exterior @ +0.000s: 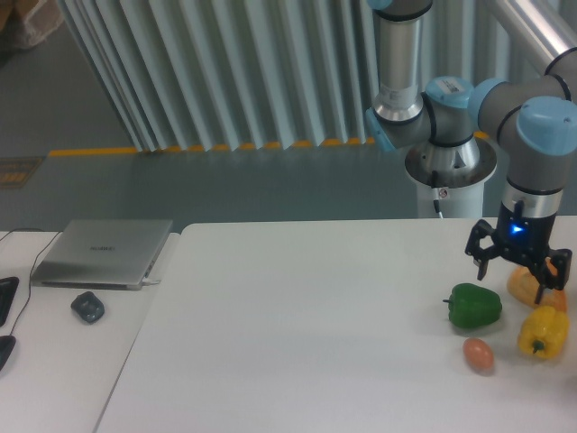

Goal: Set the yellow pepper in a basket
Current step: 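Lower the open gripper down onto the yellow bell pepper, then close the gripper around the yellow pepper's stem end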

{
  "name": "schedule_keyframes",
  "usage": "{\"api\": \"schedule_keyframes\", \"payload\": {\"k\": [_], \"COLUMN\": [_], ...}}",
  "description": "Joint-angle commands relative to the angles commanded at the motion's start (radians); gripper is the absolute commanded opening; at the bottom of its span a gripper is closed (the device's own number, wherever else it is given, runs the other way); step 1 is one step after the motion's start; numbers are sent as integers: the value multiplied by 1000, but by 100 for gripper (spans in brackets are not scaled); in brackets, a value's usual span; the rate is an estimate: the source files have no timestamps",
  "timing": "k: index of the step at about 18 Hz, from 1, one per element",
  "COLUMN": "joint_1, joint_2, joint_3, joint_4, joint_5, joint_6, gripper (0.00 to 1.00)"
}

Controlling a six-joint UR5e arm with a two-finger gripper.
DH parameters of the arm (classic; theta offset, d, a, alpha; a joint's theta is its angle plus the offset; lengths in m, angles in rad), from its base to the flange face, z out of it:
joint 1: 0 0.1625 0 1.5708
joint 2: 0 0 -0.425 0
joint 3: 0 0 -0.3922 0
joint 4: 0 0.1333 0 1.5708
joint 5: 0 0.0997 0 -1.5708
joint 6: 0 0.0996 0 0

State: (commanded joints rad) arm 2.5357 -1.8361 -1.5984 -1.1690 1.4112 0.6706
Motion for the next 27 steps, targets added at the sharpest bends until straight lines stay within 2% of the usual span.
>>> {"api": "schedule_keyframes", "payload": {"k": [2, 3, 17, 27], "joint_1": [5, 6, 14, 9], "joint_2": [-17, -31, -66, -103], "joint_3": [-34, -35, -49, -55], "joint_4": [80, 95, 111, 144], "joint_5": [6, 15, 66, 101], "joint_6": [-31, -45, -72, -72], "gripper": [100, 100, 100, 100]}}
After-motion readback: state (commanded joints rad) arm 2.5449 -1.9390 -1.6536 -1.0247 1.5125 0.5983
